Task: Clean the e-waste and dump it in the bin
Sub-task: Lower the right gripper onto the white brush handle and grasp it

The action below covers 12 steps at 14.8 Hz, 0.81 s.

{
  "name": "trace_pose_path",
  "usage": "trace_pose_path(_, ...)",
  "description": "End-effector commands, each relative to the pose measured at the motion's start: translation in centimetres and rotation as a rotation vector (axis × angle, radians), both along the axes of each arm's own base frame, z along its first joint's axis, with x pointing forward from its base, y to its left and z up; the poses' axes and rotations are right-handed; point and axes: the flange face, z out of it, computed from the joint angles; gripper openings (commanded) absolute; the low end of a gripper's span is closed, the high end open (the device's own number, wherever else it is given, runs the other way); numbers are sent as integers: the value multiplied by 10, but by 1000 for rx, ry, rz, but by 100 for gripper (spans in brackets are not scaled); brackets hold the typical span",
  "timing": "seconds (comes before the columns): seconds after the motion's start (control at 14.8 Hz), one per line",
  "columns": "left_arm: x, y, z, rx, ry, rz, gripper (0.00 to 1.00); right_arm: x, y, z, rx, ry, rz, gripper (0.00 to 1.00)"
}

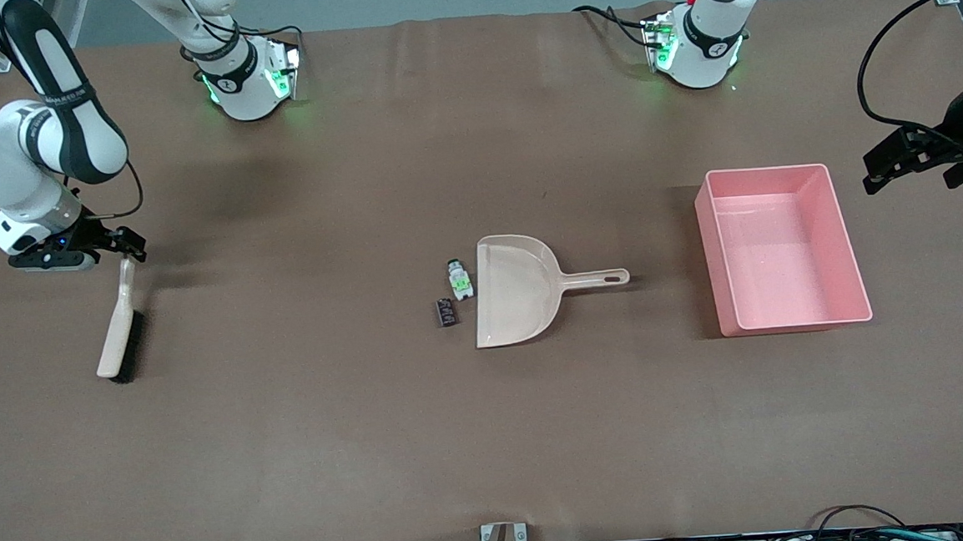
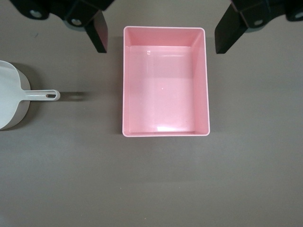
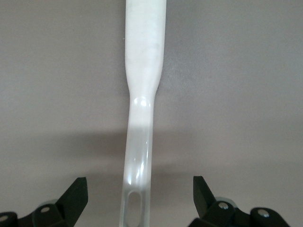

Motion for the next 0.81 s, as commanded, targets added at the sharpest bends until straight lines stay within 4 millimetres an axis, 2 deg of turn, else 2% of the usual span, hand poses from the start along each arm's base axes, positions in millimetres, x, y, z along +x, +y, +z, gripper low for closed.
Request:
trace_pose_path(0.0, -2, 1, 5, -2, -1, -10, 100, 8, -5, -6, -4, -9, 3, 90)
trace_pose_path(0.2, -2, -5, 5, -2, 1, -17, 100, 10, -8, -9, -1, -9, -7, 75)
trace_pose_path(0.34, -2, -4, 5, -4, 1, -17, 100, 11, -9, -10, -2, -11, -7, 71)
trace_pose_path(0.74, -2, -3, 5, -4, 1, -16, 100, 11, -9, -13, 1, -6, -10, 71)
